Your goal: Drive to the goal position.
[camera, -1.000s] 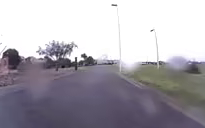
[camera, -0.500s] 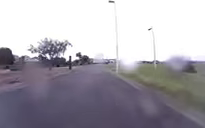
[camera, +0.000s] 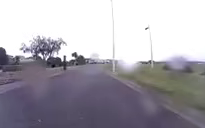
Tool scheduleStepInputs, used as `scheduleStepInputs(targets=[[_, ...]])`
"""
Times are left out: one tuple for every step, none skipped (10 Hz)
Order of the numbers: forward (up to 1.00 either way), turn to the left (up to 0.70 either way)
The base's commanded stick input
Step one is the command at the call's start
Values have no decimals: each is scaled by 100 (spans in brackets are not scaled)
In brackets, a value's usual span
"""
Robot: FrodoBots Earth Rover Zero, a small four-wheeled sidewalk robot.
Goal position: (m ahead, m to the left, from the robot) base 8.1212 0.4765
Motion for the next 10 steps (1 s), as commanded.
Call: scheduleStepInputs(targets=[[100,0],[100,0],[100,40],[100,40],[100,40],[100,40],[100,40],[100,40],[100,40],[100,37]])
